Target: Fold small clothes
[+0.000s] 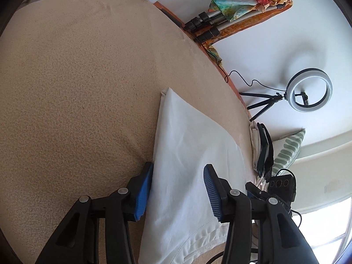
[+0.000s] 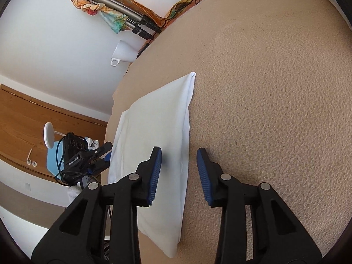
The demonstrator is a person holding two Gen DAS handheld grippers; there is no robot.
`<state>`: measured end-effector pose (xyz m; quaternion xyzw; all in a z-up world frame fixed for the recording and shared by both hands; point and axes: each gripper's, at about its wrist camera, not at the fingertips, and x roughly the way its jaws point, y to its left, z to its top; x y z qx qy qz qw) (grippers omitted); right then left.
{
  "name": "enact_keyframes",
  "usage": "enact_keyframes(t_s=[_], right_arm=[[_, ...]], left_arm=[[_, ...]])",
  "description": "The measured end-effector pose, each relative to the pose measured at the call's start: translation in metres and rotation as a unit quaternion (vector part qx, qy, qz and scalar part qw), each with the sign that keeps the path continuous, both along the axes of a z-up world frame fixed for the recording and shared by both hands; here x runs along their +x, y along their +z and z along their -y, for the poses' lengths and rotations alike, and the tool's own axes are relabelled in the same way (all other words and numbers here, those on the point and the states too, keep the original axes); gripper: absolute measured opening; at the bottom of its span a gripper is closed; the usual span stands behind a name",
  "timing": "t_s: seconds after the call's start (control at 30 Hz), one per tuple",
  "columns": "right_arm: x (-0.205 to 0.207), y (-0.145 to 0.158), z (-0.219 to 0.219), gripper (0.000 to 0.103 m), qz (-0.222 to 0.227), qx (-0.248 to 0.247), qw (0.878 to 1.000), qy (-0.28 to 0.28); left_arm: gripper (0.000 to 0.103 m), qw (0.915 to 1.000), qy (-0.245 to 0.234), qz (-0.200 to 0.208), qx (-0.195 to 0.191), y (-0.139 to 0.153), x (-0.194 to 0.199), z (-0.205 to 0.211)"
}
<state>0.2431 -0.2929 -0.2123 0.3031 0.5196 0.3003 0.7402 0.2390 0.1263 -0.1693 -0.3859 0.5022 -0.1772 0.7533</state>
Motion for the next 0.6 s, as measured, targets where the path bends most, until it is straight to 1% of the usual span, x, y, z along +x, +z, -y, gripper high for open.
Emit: enact_keyframes(t_s=[0.07,0.2,0.27,0.3,0.33,0.37,0.43,0.47,0.53,0.6], right_arm=[[0.002,-0.004,-0.002,0.036,-0.007,0.017,1.000,-0.004],[0.003,-0.004,-0.017,0.036,-0.005,0.015,1.000,0.004],[0.002,-0.001,-0.025,0.033,0.002,0.000,1.000,0.002],[0.001,0.001,-0.028,0.032,0.005,-0.009,1.000,0.002],[0.000,0.002,-0.029,0.029,0.007,-0.015,1.000,0.003],[0.000,0.003,-0.031,0.023,0.008,-0.022,1.000,0.003],[0.000,0.006,-0.036,0.017,0.011,-0.039,0.999,0.003],[-0.001,0.008,-0.038,0.016,0.016,-0.051,0.999,0.003],[-0.003,0.015,-0.043,0.014,0.031,-0.077,0.997,0.005],[-0.007,0.024,-0.049,0.013,0.051,-0.107,0.993,0.009]], left_arm=[[0.045,1.0000,0.002,0.000,-0.001,0.000,0.002,0.001],[0.043,0.9999,0.005,0.003,0.010,0.002,0.003,0.006],[0.034,0.9997,0.008,0.002,0.022,0.003,0.004,0.010],[0.032,0.9995,0.008,0.004,0.032,0.004,0.004,0.011],[0.024,0.9990,0.004,0.006,0.045,0.005,0.004,0.014],[0.019,0.9982,-0.002,0.009,0.060,0.007,0.004,0.019],[0.014,0.9947,-0.008,0.023,0.099,0.014,0.002,0.028],[0.011,0.9919,-0.013,0.032,0.122,0.018,0.001,0.034],[0.010,0.9851,-0.020,0.051,0.163,0.027,-0.002,0.044],[0.010,0.9790,-0.024,0.068,0.190,0.035,-0.006,0.054]])
